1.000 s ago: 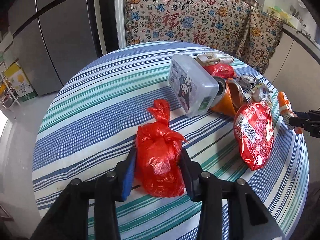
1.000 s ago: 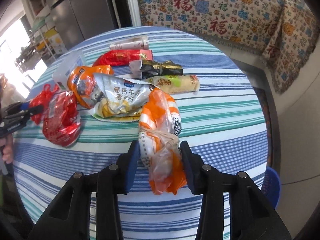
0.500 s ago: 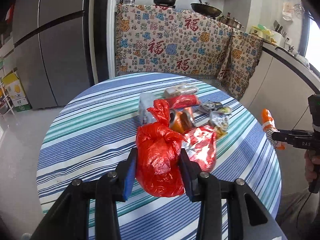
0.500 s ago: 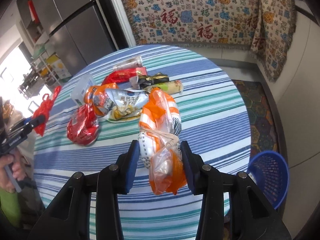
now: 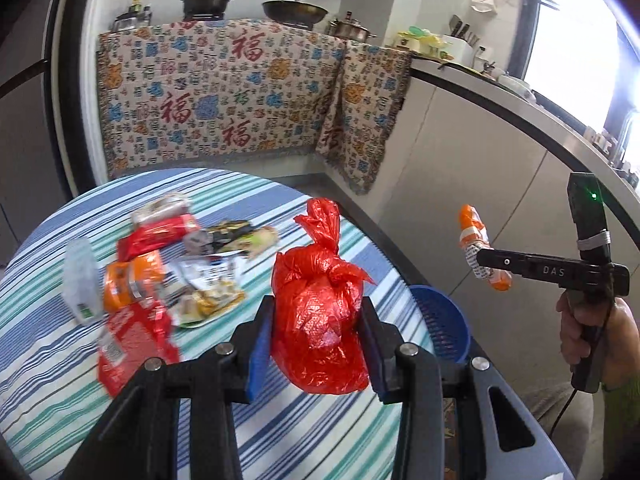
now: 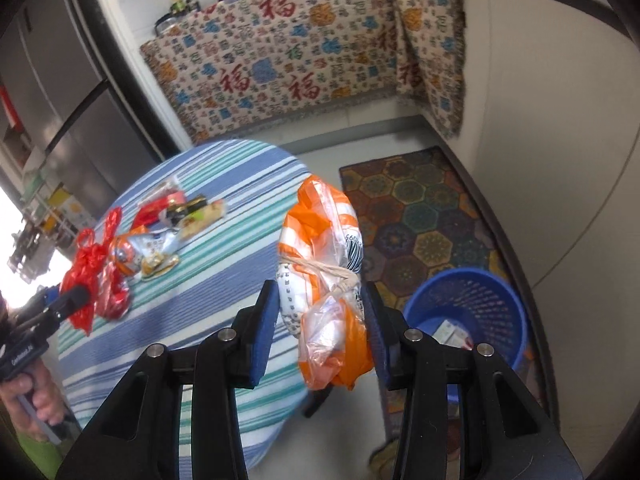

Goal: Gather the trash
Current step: 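Drop the red bag and snack bag into the blue wastebasket with both grippers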

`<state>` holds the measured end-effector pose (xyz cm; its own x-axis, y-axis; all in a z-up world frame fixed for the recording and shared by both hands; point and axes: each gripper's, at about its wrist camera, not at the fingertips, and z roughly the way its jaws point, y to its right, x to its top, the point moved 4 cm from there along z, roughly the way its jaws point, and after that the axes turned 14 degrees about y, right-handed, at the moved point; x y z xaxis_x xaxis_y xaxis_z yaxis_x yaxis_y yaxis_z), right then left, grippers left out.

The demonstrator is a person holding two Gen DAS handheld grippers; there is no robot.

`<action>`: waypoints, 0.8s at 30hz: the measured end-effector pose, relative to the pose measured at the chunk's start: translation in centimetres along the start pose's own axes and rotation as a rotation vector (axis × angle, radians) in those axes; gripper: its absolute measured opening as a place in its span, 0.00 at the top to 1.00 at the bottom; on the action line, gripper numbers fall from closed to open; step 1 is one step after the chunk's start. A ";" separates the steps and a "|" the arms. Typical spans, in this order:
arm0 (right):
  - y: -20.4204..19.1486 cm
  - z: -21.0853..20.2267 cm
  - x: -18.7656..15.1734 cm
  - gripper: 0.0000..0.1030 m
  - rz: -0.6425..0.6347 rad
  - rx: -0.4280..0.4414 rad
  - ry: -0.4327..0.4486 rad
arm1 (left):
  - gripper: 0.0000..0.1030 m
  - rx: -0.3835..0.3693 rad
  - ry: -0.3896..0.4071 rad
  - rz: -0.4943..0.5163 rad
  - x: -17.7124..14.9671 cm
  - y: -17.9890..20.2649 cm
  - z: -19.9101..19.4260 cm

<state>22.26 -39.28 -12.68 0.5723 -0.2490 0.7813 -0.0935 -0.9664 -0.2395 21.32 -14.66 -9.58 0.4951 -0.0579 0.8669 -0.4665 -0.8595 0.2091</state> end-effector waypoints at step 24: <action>21.9 4.0 -3.2 0.58 0.306 -0.216 -0.056 | 0.61 -0.202 -0.228 0.089 -6.4 20.6 22.1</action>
<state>21.62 -59.42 -22.70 0.5341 -0.5302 0.6585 -0.4334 -0.8405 -0.3252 24.68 -43.24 -20.81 0.5867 -0.2607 0.7667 -0.6403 -0.7290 0.2421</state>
